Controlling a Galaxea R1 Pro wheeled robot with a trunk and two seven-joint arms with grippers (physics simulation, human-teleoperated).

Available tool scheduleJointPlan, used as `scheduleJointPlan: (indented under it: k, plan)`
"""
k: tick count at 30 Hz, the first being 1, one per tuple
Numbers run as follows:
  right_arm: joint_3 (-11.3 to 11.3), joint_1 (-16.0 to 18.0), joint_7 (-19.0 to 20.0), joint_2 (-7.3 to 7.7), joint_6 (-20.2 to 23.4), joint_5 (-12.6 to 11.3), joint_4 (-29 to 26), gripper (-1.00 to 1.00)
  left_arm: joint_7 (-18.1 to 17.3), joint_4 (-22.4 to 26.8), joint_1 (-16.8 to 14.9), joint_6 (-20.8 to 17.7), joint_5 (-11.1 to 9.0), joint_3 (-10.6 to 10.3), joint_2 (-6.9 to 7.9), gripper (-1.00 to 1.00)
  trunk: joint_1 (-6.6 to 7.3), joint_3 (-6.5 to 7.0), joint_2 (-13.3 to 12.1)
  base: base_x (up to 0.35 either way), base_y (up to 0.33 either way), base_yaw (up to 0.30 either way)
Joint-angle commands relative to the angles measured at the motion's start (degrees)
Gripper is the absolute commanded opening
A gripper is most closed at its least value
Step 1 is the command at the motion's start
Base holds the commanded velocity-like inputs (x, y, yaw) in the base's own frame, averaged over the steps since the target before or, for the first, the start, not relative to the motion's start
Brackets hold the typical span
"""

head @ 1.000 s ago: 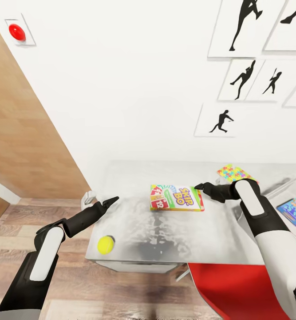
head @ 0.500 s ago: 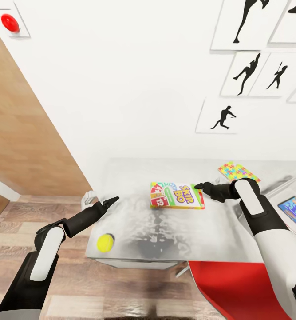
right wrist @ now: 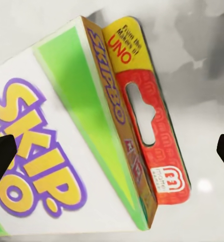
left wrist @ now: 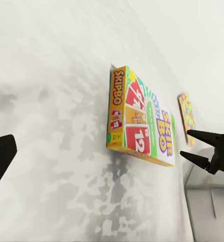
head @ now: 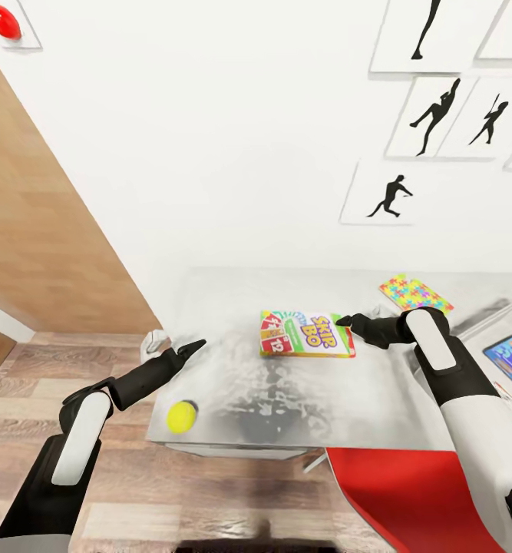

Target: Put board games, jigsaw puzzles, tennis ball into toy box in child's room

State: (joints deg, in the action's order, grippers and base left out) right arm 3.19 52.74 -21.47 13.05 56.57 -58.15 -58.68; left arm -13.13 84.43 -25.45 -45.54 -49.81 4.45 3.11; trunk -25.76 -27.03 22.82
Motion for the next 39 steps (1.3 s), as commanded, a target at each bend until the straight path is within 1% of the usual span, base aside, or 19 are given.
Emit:
scheduleJointPlan:
  k: [1, 23, 39]
  plan:
    - [0.2, 0.1, -0.6, 0.07, 0.0, -0.6, 0.0, 1.00, -0.2, 0.0, 0.0, -0.3, 0.1, 0.1, -0.02, 1.00, -0.03, -0.18, 0.1, 0.000, 0.000, 0.000]
    - [0.2, 0.0, -0.6, 0.05, 0.1, -0.7, 0.0, 1.00, -0.2, 0.0, 0.0, -0.3, 0.1, 0.1, 0.05, 1.00, -0.03, -2.14, 0.1, 0.000, 0.000, 0.000]
    - [0.4, 0.0, -0.5, -0.07, 0.4, -1.1, 0.0, 1.00, -0.2, 0.0, 0.0, -0.3, 0.1, 0.1, 0.06, 1.00, -0.03, -2.48, 0.1, 0.000, 0.000, 0.014]
